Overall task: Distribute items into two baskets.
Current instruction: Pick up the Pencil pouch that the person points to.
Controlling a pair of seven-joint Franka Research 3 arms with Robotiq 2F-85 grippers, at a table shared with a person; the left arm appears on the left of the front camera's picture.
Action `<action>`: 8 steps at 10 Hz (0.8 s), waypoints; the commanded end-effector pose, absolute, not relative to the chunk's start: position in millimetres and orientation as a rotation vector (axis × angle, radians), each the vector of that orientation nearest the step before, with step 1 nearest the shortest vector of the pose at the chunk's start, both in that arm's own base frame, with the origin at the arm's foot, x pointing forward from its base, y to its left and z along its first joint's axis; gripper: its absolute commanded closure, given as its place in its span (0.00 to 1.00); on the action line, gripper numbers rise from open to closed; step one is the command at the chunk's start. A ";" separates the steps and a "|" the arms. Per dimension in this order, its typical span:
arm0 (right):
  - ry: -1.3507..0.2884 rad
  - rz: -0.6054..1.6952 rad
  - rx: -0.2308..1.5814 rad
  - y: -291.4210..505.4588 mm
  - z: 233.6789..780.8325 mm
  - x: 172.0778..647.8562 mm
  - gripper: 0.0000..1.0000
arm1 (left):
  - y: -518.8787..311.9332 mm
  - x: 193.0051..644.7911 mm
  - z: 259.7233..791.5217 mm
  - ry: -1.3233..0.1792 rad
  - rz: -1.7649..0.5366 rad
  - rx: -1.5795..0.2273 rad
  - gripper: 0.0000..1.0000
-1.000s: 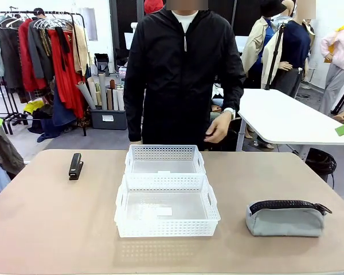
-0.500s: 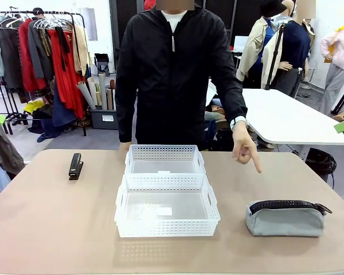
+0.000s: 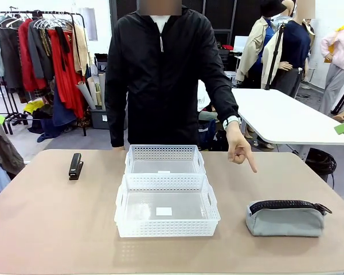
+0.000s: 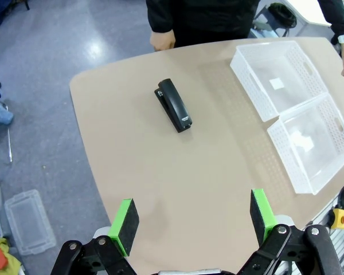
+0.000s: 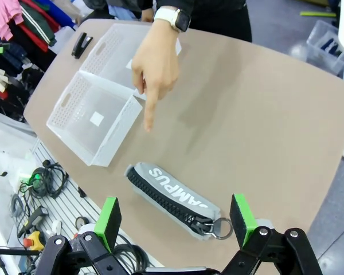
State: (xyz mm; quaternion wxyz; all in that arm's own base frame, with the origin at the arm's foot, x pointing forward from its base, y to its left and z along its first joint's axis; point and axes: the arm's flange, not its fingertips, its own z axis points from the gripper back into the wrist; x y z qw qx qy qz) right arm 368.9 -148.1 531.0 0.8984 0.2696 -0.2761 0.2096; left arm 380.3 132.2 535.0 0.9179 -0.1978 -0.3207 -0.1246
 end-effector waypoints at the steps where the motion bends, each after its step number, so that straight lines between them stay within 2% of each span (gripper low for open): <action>1: -0.589 0.442 0.574 -147.8 531.2 369.3 0.00 | 131.3 379.8 534.1 -0.662 -0.257 -0.417 0.00; 8: -0.589 0.442 0.574 -147.8 531.2 369.3 0.00 | 131.3 379.8 534.1 -0.662 -0.257 -0.417 0.00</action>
